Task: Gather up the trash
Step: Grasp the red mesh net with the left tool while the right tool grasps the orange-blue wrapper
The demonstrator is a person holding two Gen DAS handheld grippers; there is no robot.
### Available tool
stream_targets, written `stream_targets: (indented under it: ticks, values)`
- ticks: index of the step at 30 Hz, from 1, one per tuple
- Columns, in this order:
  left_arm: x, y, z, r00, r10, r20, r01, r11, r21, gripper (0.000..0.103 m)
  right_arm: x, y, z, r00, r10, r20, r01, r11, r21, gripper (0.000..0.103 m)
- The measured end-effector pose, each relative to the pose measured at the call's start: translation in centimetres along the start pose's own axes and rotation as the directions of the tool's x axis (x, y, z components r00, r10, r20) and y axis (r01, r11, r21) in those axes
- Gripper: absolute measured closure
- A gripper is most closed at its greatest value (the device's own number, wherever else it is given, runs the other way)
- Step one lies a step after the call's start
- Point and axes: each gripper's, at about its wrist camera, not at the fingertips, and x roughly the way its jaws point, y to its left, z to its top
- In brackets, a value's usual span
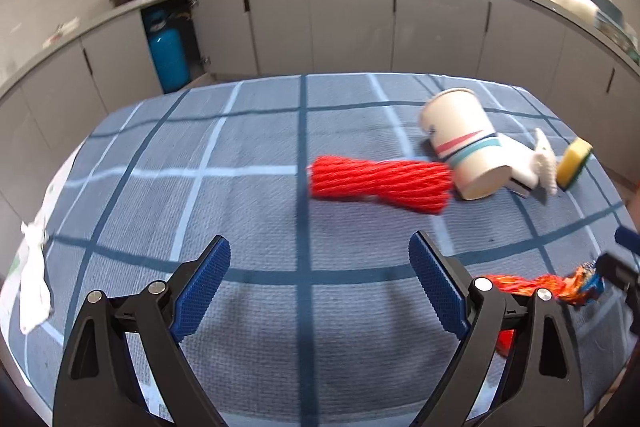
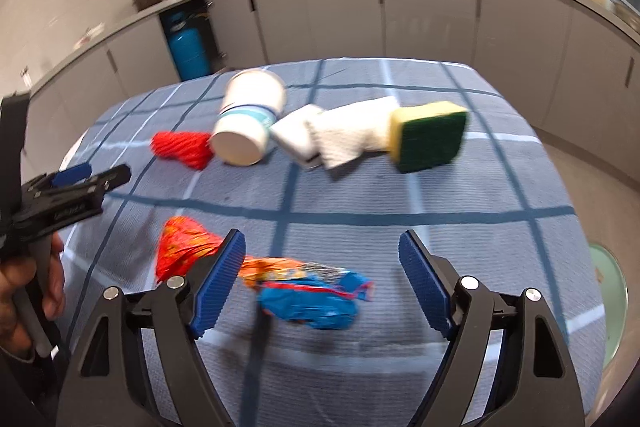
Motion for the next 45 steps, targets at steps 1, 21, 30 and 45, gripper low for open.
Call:
stream_targets:
  ticks: [1, 21, 30, 45]
  values:
    - [0.1, 0.2, 0.0, 1.0, 0.001, -0.003, -0.001, 1.0, -0.006, 0.014, 0.3, 0.5, -0.2, 1.0, 0.006, -0.012, -0.006, 1.0, -0.015, 0.024]
    - [4.5, -1.6, 4.3, 0.999, -0.014, -0.031, 0.01, 0.99, -0.14, 0.014, 2.4, -0.6, -0.8, 0.988, -0.142, -0.06, 0.142, 0.99, -0.011, 0.046]
    - [8.1, -2.2, 5.9, 0.992, -0.032, -0.122, 0.006, 0.979, -0.206, 0.014, 2.2, -1.7, -1.8, 0.991, -0.12, -0.059, 0.121, 0.992, 0.016, 0.045]
    - [6.3, -3.0, 3.1, 0.978, -0.147, -0.148, 0.135, 0.987, -0.088, 0.08, 1.2, -4.6, -1.5, 0.993, -0.11, -0.04, 0.113, 0.991, 0.072, 0.043]
